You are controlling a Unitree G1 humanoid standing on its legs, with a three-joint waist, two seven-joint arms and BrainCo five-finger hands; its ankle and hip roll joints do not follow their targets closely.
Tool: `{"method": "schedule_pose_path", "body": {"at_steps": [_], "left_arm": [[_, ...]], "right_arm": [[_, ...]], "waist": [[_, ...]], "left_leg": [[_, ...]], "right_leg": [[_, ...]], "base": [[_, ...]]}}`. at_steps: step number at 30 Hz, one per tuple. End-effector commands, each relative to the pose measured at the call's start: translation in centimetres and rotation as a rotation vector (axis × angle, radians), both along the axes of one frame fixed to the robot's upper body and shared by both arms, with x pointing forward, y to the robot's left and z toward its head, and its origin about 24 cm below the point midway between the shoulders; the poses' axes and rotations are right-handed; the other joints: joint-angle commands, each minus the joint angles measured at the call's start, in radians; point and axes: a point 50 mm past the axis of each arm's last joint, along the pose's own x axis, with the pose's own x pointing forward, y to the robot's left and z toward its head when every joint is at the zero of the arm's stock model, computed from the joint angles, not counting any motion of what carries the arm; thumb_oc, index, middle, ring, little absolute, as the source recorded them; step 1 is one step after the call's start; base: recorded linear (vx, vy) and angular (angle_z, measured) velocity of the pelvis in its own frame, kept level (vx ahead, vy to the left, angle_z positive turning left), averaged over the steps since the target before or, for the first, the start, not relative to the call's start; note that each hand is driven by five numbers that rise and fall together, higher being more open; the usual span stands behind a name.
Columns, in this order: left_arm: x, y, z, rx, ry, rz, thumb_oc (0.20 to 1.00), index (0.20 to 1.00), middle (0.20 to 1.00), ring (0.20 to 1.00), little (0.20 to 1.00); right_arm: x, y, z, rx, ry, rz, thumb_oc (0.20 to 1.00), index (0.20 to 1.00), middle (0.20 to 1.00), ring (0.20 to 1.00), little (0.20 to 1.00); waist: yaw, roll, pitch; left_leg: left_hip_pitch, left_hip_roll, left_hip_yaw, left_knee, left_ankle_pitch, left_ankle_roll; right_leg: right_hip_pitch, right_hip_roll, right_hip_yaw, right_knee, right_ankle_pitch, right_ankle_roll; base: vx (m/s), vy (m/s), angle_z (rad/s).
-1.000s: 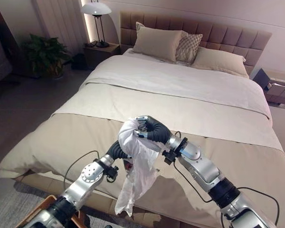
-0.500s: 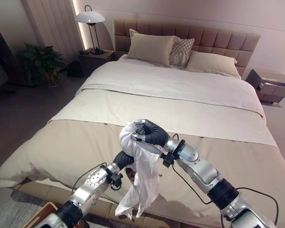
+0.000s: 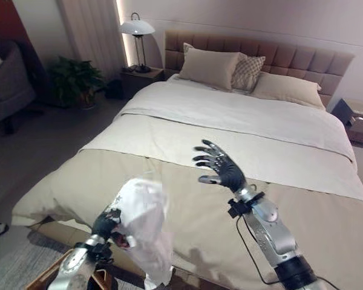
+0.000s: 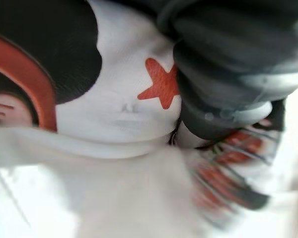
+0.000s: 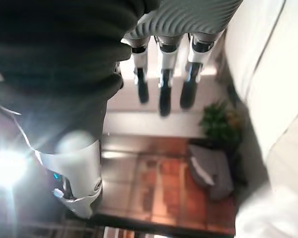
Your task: Pick up clothes into the bucket
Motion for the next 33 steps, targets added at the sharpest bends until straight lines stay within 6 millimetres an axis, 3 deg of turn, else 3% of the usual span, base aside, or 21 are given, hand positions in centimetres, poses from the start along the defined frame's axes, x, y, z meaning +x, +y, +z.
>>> {"method": "schedule_pose_path", "body": {"at_steps": [1,8,10,11,12,13,15,17,19,20,22,23,26,28,29,30,31,33], "left_arm": [[2.4,1.9,5.7,0.043,-0.303,0.085,0.2,0.2,0.2,0.2,0.2],[2.5,2.8,6.8,0.131,-0.338,0.19,0.2,0.2,0.2,0.2,0.2],[2.5,2.8,7.3,0.164,-0.355,0.211,0.2,0.2,0.2,0.2,0.2],[2.6,2.8,8.0,0.201,-0.385,0.232,0.2,0.2,0.2,0.2,0.2],[2.6,2.8,8.0,0.202,-0.385,0.233,0.2,0.2,0.2,0.2,0.2],[3.0,2.7,8.9,0.211,-0.426,0.264,0.2,0.2,0.2,0.2,0.2],[3.6,2.4,9.7,0.202,-0.46,0.276,0.2,0.2,0.2,0.2,0.2],[3.9,2.3,9.9,0.194,-0.468,0.287,0.2,0.2,0.2,0.2,0.2],[3.9,2.5,9.9,0.197,-0.47,0.287,0.2,0.2,0.2,0.2,0.2],[3.8,2.4,10.2,0.206,-0.481,0.283,0.2,0.2,0.2,0.2,0.2],[3.8,2.5,10.2,0.202,-0.479,0.283,0.2,0.2,0.2,0.2,0.2],[4.0,2.3,10.4,0.193,-0.49,0.276,0.2,0.2,0.2,0.2,0.2],[4.1,2.4,10.5,0.201,-0.485,0.264,0.2,0.2,0.2,0.2,0.2],[4.1,2.4,10.7,0.204,-0.49,0.262,0.2,0.2,0.2,0.2,0.2],[4.3,2.5,11.2,0.208,-0.506,0.256,0.2,0.2,0.2,0.2,0.2],[4.3,2.5,11.2,0.208,-0.506,0.256,0.2,0.2,0.2,0.2,0.2],[4.4,2.7,11.8,0.227,-0.529,0.257,0.2,0.2,0.2,0.2,0.2],[4.8,2.5,12.8,0.229,-0.574,0.256,0.2,0.2,0.2,0.2,0.2]], "right_arm": [[0.6,-1.1,1.2,-0.011,-0.118,-0.13,1.0,1.0,1.0,1.0,1.0],[0.6,-2.1,-1.8,-0.209,-0.043,-0.26,1.0,1.0,1.0,1.0,1.0],[0.4,-2.2,-2.7,-0.236,-0.01,-0.28,1.0,1.0,1.0,1.0,1.0],[0.2,-2.0,-3.1,-0.229,0.01,-0.283,1.0,1.0,1.0,1.0,1.0],[0.2,-2.0,-3.1,-0.229,0.009,-0.283,1.0,1.0,1.0,1.0,1.0],[0.4,-1.5,-3.7,-0.206,0.039,-0.279,1.0,1.0,1.0,1.0,1.0],[0.8,-1.4,-3.6,-0.22,0.034,-0.286,1.0,1.0,1.0,1.0,1.0],[1.0,-1.2,-3.6,-0.234,0.034,-0.275,1.0,1.0,1.0,1.0,1.0],[0.9,-1.1,-3.6,-0.242,0.032,-0.271,1.0,1.0,1.0,1.0,1.0],[0.7,-1.4,-3.5,-0.279,0.019,-0.266,1.0,1.0,1.0,1.0,1.0],[0.5,-1.7,-3.7,-0.282,0.031,-0.277,1.0,1.0,1.0,1.0,1.0],[-0.1,-2.5,-4.3,-0.292,0.064,-0.302,1.0,1.0,1.0,1.0,1.0],[-0.8,-3.6,-5.1,-0.301,0.113,-0.332,1.0,1.0,1.0,1.0,1.0],[-0.9,-3.9,-5.3,-0.307,0.124,-0.341,1.0,1.0,1.0,1.0,1.0],[-1.0,-4.5,-5.3,-0.303,0.132,-0.354,1.0,1.0,1.0,1.0,1.0],[-1.0,-4.5,-5.3,-0.303,0.133,-0.354,1.0,1.0,1.0,1.0,1.0],[-0.9,-4.7,-5.2,-0.311,0.136,-0.355,1.0,1.0,1.0,1.0,1.0],[-0.6,-4.2,-5.2,-0.308,0.134,-0.338,1.0,1.0,1.0,1.0,1.0]], "waist": [[0.022,-0.052,0.015],[0.038,-0.042,0.059],[0.047,-0.037,0.089],[0.064,-0.03,0.115],[0.059,-0.03,0.114],[0.075,-0.021,0.157],[0.068,-0.008,0.188],[0.042,-0.014,0.201],[0.04,-0.016,0.203],[0.031,-0.021,0.206],[0.024,-0.017,0.205],[0.009,-0.007,0.199],[-0.003,0.014,0.188],[-0.005,0.017,0.186],[-0.012,0.011,0.192],[-0.011,0.01,0.192],[-0.019,-0.003,0.198],[-0.029,-0.023,0.209]], "left_leg": [[-0.006,0.011,0.006,0.126,-0.081,-0.004],[-0.04,0.022,-0.058,0.163,-0.061,-0.024],[-0.067,0.031,-0.109,0.159,-0.031,-0.044],[-0.105,0.036,-0.154,0.148,0.01,-0.064],[-0.108,0.037,-0.16,0.147,0.012,-0.066],[-0.16,0.045,-0.209,0.135,0.06,-0.091],[-0.21,0.044,-0.18,0.145,0.079,-0.081],[-0.219,0.073,-0.048,0.204,0.043,-0.034],[-0.211,0.086,-0.016,0.233,0.016,-0.03],[-0.189,0.12,0.008,0.293,-0.022,-0.032],[-0.174,0.142,0.007,0.304,-0.032,-0.037],[-0.114,0.182,0.0,0.282,-0.038,-0.052],[-0.061,0.196,-0.052,0.194,-0.03,-0.08],[-0.06,0.191,-0.065,0.162,-0.03,-0.086],[-0.073,0.171,-0.066,0.16,-0.067,-0.083],[-0.074,0.17,-0.066,0.162,-0.069,-0.082],[-0.088,0.121,-0.043,0.208,-0.148,-0.068],[-0.109,0.064,-0.012,0.264,-0.191,-0.049]], "right_leg": [[0.043,-0.059,-0.055,0.032,-0.009,0.051],[0.039,-0.052,-0.088,0.121,-0.063,0.027],[0.046,-0.035,-0.136,0.131,-0.081,0.015],[0.047,-0.011,-0.176,0.124,-0.096,0.005],[0.049,-0.01,-0.182,0.123,-0.096,0.004],[0.032,0.01,-0.218,0.117,-0.103,-0.004],[-0.011,-0.01,-0.264,0.143,-0.096,-0.004],[-0.057,-0.046,-0.29,0.163,-0.08,-0.008],[-0.072,-0.055,-0.287,0.165,-0.077,-0.012],[-0.092,-0.082,-0.297,0.174,-0.064,-0.023],[-0.098,-0.094,-0.308,0.185,-0.062,-0.024],[-0.102,-0.128,-0.326,0.204,-0.052,-0.017],[-0.118,-0.168,-0.314,0.222,-0.027,0.01],[-0.127,-0.185,-0.307,0.225,-0.012,0.021],[-0.135,-0.222,-0.3,0.216,0.028,0.043],[-0.135,-0.224,-0.299,0.215,0.029,0.044],[-0.151,-0.267,-0.267,0.171,0.102,0.079],[-0.175,-0.313,-0.238,0.141,0.174,0.09]], "base": [[-0.01,-0.015,0.12],[-0.08,-0.034,0.17],[-0.2,-0.112,0.63],[-0.16,-0.075,0.82],[-0.37,-0.145,0.92],[-0.32,-0.07,0.83],[-0.36,0.041,0.83],[-0.23,0.111,0.9],[-0.16,0.079,0.6],[-0.2,0.132,0.22],[-0.09,0.145,0.34],[-0.01,0.246,0.74],[0.01,0.247,0.69],[-0.01,0.313,0.48],[-0.03,0.322,0.31],[-0.06,0.441,0.3],[-0.05,0.336,0.08],[-0.07,0.374,-0.18]]}}
